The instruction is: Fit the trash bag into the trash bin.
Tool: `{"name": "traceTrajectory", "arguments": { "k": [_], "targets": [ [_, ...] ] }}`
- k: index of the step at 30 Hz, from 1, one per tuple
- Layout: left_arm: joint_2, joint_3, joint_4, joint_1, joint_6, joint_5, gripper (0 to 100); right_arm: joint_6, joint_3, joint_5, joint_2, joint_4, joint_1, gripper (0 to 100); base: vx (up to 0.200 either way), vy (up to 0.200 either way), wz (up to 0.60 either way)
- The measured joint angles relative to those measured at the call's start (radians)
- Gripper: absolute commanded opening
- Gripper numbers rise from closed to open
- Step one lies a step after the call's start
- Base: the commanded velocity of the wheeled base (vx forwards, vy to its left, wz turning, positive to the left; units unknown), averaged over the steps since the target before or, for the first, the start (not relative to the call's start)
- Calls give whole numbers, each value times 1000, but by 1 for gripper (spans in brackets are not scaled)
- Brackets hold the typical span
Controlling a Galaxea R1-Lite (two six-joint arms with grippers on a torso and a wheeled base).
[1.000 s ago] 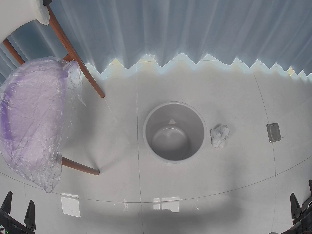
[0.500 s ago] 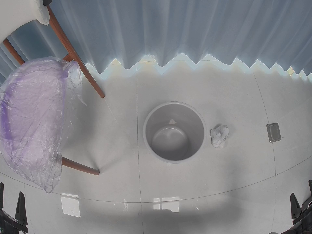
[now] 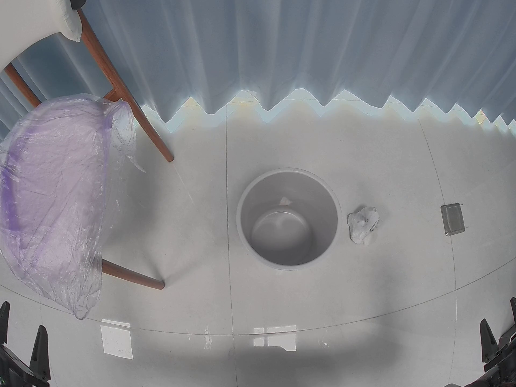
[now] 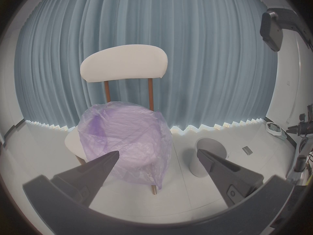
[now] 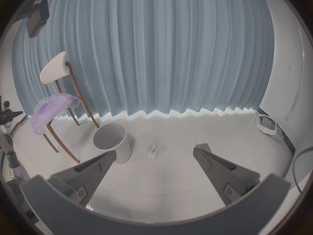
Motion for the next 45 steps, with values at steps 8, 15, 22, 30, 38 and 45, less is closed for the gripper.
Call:
{"name": "traceTrajectory", "arguments": {
  "k": [8, 15, 22, 30, 38, 45],
  "targets": [
    [0, -46, 78, 1, 34, -20, 100, 0, 0, 0, 0, 0, 0, 100, 0, 0, 0],
    [43, -89, 81, -9, 37, -36, 100, 0, 0, 0, 0, 0, 0, 100, 0, 0, 0],
    [118, -127, 82, -11, 57, -56, 100, 0, 0, 0, 0, 0, 0, 100, 0, 0, 0],
    [235, -181, 79, -13, 65, -58, 100, 0, 0, 0, 0, 0, 0, 100, 0, 0, 0],
    [342, -222, 78, -15, 67, -58, 100, 0, 0, 0, 0, 0, 0, 100, 0, 0, 0],
    [431, -257, 71, -13, 123, -49, 100, 0, 0, 0, 0, 0, 0, 100, 0, 0, 0]
  ]
}}
